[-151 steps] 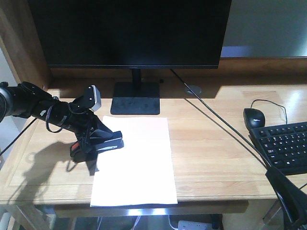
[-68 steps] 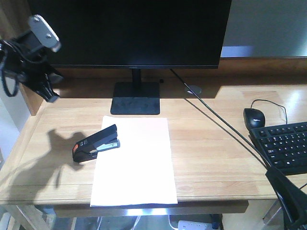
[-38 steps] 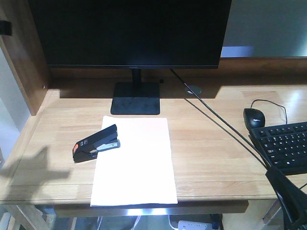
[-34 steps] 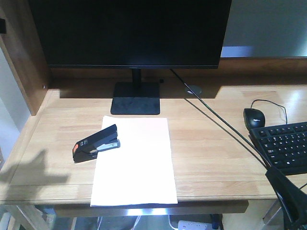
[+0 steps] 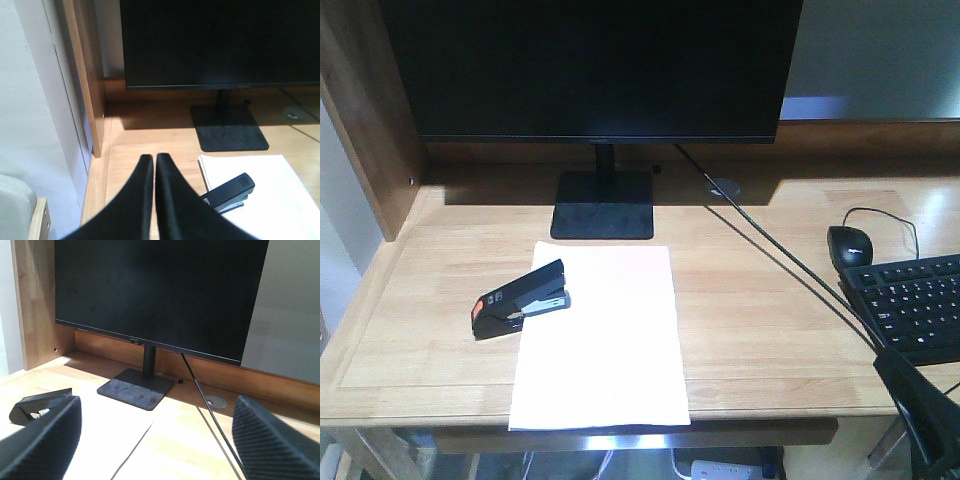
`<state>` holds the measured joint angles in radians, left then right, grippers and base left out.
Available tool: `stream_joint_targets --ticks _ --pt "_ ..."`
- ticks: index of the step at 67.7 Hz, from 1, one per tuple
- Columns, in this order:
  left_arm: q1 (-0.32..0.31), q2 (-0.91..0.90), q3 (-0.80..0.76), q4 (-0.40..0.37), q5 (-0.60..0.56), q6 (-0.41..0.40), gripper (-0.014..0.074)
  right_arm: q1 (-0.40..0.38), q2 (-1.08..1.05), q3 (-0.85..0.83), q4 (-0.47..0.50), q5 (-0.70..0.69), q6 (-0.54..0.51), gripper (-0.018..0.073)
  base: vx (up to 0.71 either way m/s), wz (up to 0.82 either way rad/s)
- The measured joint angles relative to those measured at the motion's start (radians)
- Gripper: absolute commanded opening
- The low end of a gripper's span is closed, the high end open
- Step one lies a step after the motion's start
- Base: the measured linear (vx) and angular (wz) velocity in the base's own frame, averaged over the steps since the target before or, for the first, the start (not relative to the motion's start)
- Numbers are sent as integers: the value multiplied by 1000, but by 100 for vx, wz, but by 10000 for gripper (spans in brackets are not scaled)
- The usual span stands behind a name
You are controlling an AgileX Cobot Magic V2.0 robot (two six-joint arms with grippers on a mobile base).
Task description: Grab stapler and paper to desk for stapling
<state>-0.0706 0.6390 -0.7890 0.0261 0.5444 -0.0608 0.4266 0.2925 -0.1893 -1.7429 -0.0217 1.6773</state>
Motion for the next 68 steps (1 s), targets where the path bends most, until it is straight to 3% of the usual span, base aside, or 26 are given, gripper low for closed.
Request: stream_joint_targets --ticks 19,42,50,56,63,68 --pt "0 -372 245 0 -105 -2 -6 0 0 0 0 0 0 581 0 0" --pt "0 -585 408 0 -95 -4 -6 0 0 0 0 1 6 558 0 0" --pt "0 -591 443 0 -71 -4 -6 0 0 0 0 2 44 426 0 0" --pt "0 -591 449 0 -55 -4 -6 0 0 0 0 3 60 254 0 0" --pt "0 -591 450 0 -52 -4 -6 0 0 0 0 3 62 -16 0 0" --pt "0 -591 450 0 -51 -4 -6 0 0 0 0 3 66 -13 0 0"
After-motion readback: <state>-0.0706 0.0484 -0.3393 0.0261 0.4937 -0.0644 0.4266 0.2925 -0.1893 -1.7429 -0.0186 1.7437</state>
